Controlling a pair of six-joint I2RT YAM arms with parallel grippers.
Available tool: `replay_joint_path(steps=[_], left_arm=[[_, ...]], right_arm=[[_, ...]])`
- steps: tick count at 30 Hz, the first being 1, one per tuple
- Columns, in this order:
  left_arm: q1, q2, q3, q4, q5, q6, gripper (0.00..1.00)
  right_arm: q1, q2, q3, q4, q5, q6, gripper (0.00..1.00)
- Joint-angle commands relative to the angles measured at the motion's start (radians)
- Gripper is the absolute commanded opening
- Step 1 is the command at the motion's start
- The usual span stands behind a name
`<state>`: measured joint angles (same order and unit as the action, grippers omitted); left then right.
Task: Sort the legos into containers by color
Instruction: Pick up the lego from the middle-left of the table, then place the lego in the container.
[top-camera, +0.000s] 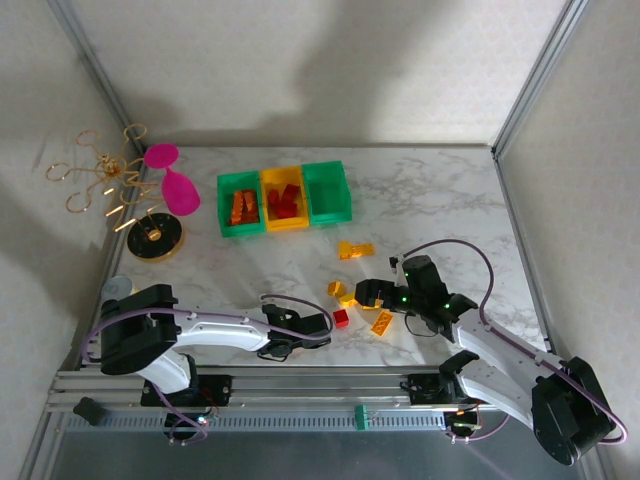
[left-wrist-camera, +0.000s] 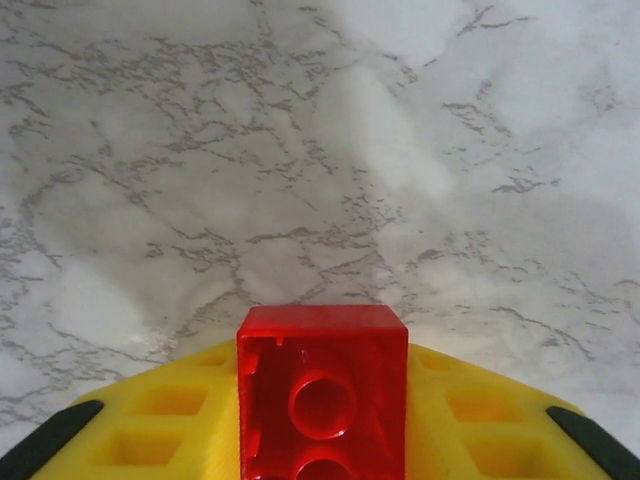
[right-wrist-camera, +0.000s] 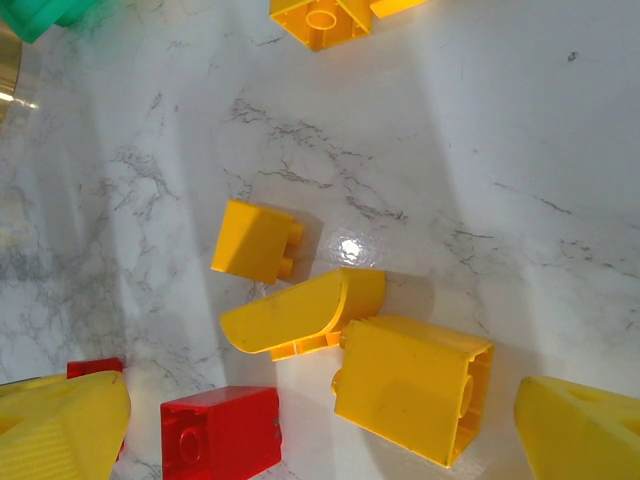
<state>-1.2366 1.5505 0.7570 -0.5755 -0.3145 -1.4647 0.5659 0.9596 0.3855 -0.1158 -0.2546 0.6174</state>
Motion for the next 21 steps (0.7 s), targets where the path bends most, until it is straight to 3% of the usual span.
replay_joint_path(steps=[1,5,11,16,21], left_arm=[[0.001,-0.037,0.028,-0.021,-0.053,-0.015,0.29],[0.064,-0.067,0.135,-0.114,-0.143,0.081,0.29],[0.260,-0.046,0.353,-0.134,-0.270,0.331,0.29],[0.420,0.071,0.520,-0.047,-0.287,0.540,0.29],[0.548,0.241,0.702,0.016,-0.293,0.689,0.29]], right_arm=[[0.006,-0.005,0.033,0.002,0.013,-0.004,0.99],[0.006,-0.014,0.072,-0.026,0.053,0.001,0.99],[-0.029,-0.003,0.168,-0.062,0.136,0.029,0.98],[-0.110,0.048,0.230,-0.034,0.076,0.045,0.99],[-0.126,0.103,0.285,-0.003,0.051,0.023,0.98]])
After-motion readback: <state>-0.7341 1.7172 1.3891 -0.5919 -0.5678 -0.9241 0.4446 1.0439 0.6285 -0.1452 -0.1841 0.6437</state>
